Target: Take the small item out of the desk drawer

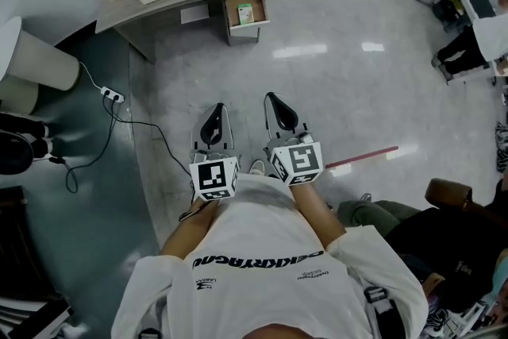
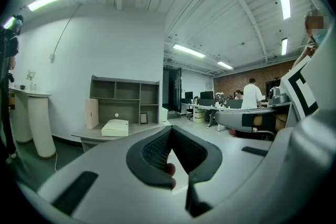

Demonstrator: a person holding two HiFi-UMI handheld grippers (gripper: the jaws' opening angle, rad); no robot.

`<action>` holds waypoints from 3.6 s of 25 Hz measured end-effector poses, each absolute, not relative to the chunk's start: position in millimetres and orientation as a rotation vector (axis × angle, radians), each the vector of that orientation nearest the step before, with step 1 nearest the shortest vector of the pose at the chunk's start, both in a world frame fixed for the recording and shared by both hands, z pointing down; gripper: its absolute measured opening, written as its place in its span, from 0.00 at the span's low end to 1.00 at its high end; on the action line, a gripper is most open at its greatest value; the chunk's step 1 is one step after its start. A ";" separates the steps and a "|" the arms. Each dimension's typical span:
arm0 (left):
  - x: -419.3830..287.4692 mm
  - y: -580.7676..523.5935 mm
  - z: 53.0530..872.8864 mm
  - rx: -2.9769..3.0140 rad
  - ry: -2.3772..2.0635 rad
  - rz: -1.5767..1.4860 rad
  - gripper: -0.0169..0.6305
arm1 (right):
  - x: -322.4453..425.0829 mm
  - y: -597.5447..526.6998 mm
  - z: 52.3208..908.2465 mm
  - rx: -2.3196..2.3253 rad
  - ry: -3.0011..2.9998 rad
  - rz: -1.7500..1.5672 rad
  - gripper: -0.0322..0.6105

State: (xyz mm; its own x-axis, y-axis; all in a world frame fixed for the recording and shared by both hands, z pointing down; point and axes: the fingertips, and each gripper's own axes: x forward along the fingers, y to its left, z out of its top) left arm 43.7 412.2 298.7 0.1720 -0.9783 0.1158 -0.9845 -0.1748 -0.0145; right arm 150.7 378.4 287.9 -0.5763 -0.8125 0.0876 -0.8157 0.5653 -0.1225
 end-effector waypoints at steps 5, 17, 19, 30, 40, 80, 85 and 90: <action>39.0 380.2 306.4 2.362 -1.945 0.150 0.05 | 143.7 347.3 296.8 1.441 -2.727 0.242 0.10; -11.9 203.6 315.1 2.409 -1.848 0.146 0.05 | 88.2 181.1 306.6 1.485 -2.664 0.257 0.10; -23.9 171.0 313.0 2.420 -1.827 0.151 0.05 | 75.3 150.5 305.2 1.502 -2.648 0.264 0.10; -67.5 35.2 326.4 2.459 -1.681 0.191 0.05 | 25.0 22.8 322.0 1.571 -2.532 0.350 0.10; -65.5 -15.1 361.4 2.440 -1.575 0.242 0.05 | 12.2 -26.4 348.3 1.567 -2.483 0.414 0.10; -39.5 -108.5 580.7 2.119 -1.640 0.349 0.05 | 47.2 -152.8 625.9 1.371 -2.249 0.730 0.10; -39.9 -108.1 598.6 2.088 -1.645 0.336 0.05 | 42.9 -162.6 659.2 1.338 -2.216 0.769 0.12; -41.1 -107.3 613.9 2.064 -1.653 0.337 0.05 | 42.3 -173.4 689.8 1.304 -2.166 0.826 0.21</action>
State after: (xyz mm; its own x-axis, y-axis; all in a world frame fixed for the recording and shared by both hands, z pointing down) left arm -41.1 -107.3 613.9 0.2435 -0.8490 0.4689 -0.9648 -0.1624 0.2069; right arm 42.3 -173.4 689.8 -0.4330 -0.6093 0.6643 -0.8969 0.3649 -0.2499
